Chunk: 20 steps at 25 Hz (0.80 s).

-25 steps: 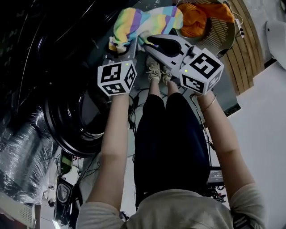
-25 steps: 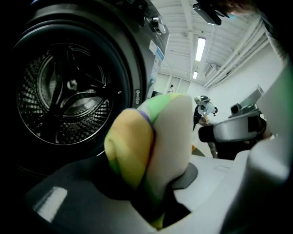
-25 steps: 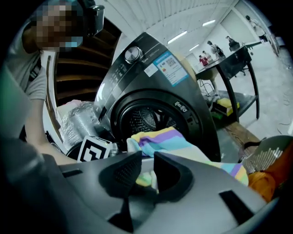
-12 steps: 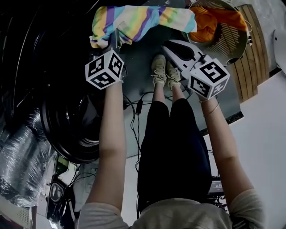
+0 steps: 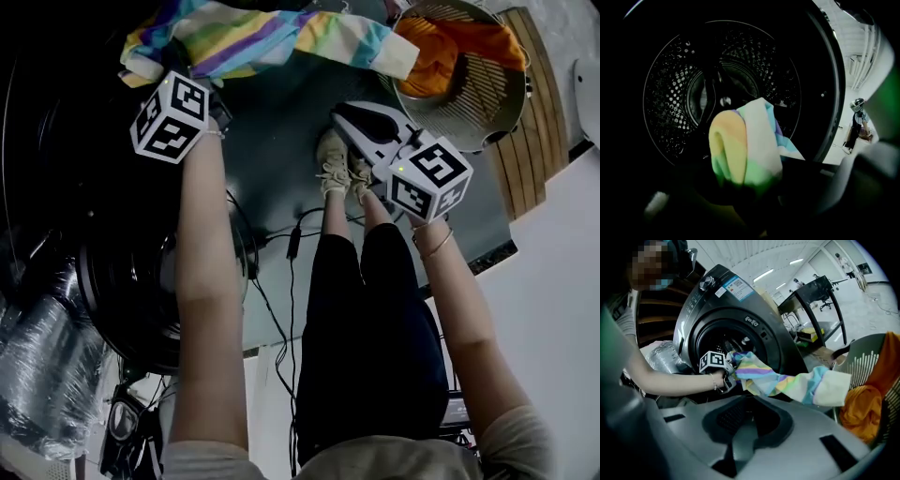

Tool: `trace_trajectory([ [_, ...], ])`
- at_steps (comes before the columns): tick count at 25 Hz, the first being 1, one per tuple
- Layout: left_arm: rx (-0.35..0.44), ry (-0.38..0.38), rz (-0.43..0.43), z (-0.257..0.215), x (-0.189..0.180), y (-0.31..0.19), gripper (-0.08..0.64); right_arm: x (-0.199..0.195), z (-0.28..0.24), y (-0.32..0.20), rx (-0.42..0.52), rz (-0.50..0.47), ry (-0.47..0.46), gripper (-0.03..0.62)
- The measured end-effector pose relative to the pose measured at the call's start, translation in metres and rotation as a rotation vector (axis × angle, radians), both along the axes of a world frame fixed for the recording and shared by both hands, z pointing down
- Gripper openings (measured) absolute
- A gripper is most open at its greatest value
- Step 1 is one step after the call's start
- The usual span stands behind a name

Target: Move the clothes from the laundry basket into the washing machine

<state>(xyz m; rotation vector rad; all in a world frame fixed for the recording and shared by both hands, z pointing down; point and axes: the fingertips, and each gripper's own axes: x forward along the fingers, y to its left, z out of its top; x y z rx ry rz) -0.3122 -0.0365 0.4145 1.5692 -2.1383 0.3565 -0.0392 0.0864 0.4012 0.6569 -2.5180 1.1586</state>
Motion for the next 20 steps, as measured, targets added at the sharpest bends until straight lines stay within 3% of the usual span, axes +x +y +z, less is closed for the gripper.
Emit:
trace_trajectory([
  [9,0.095,-0.093,-0.058,-0.024,-0.031,-0.039,0.183,0.006,-0.001,0.019,0.002,0.034,-0.008,0.049],
  [11,0.064,-0.059,-0.077,-0.011,-0.033,-0.045,0.197,0.006,-0.003,0.032,-0.017,0.028,-0.005,0.048],
  [15,-0.019,0.11,-0.142,0.021,-0.036,-0.038,0.302,0.002,-0.005,0.056,-0.052,0.006,0.001,0.047],
  [20,0.077,0.093,-0.124,-0.025,-0.036,-0.015,0.322,-0.007,-0.014,0.071,-0.071,-0.025,-0.03,0.031],
])
